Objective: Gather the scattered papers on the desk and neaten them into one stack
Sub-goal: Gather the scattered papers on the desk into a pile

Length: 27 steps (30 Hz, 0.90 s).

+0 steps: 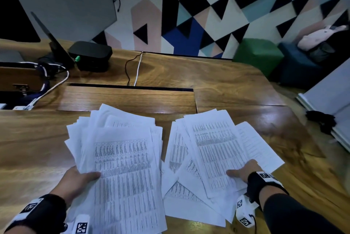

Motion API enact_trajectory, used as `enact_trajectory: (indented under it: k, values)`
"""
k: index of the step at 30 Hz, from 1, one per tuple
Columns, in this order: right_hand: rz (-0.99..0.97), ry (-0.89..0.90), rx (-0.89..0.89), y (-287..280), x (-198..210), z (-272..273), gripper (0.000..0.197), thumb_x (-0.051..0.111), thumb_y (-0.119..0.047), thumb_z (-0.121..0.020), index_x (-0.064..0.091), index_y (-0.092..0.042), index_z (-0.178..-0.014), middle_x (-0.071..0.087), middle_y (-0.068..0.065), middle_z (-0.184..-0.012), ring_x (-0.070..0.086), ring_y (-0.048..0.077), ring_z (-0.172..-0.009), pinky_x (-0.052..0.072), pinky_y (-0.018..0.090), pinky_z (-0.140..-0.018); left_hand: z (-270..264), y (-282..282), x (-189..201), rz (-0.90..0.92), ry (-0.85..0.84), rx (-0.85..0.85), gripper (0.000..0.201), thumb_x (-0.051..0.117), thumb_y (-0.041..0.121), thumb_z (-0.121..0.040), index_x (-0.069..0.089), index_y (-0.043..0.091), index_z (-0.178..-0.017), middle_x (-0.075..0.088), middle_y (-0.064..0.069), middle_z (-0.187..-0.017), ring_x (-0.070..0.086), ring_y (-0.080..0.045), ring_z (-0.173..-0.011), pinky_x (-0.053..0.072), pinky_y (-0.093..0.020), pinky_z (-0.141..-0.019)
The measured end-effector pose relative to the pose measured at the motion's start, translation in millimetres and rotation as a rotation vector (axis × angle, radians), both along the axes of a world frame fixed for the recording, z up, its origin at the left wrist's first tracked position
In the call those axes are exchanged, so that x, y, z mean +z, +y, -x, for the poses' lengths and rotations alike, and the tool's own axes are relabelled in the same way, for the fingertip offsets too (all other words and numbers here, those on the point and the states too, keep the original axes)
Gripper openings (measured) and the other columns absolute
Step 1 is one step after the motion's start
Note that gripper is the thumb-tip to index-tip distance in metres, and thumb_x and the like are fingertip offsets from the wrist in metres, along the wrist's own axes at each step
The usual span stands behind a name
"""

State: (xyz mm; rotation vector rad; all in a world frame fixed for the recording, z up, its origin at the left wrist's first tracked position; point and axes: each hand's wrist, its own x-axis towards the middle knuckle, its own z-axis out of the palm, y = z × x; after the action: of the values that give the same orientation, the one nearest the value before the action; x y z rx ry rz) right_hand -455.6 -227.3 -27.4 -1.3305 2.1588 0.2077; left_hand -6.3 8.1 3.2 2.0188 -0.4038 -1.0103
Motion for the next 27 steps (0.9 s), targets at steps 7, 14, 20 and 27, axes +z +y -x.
enact_trajectory:
  k: [7, 14, 20, 27]
  values:
    - [0.165, -0.275, -0.092, 17, 10, -9, 0.024, 0.063, -0.026, -0.084, 0.064, -0.008, -0.100, 0.066, 0.011, -0.098, 0.061, 0.032, -0.088, 0.054, 0.042, -0.088, 1, -11, 7, 0.057, 0.322, -0.022, 0.027, 0.064, -0.006, -0.082, 0.066, -0.007, -0.110, 0.074, -0.028, -0.101, 0.071, -0.045, -0.091, 0.053, -0.055, -0.090]
    - [0.106, 0.055, 0.022, 23, 16, 1, 0.083, 0.078, -0.045, -0.060, 0.042, -0.013, -0.127, 0.044, 0.012, -0.130, 0.046, 0.034, -0.120, 0.046, 0.043, -0.096, 20, -27, -12, 0.043, 0.403, 0.056, 0.024, 0.063, -0.002, -0.087, 0.065, -0.011, -0.109, 0.076, -0.024, -0.089, 0.074, -0.034, -0.065, 0.060, -0.037, -0.064]
    - [-0.006, -0.052, 0.093, 9, 19, -7, 0.049, 0.075, -0.026, -0.071, 0.047, -0.008, -0.107, 0.061, 0.008, -0.102, 0.060, 0.028, -0.088, 0.055, 0.037, -0.081, 21, -28, -34, -0.069, 0.197, 0.062, 0.031, 0.070, -0.002, -0.083, 0.065, -0.008, -0.113, 0.073, -0.023, -0.099, 0.071, -0.040, -0.087, 0.056, -0.051, -0.086]
    - [0.197, -0.453, -0.198, 30, 11, -12, 0.007, 0.064, -0.009, -0.086, 0.064, -0.004, -0.091, 0.065, 0.015, -0.093, 0.060, 0.032, -0.086, 0.053, 0.039, -0.081, 21, -26, -30, -0.044, 0.207, 0.053, 0.027, 0.067, -0.004, -0.085, 0.064, -0.006, -0.112, 0.072, -0.027, -0.102, 0.070, -0.042, -0.086, 0.056, -0.040, -0.072]
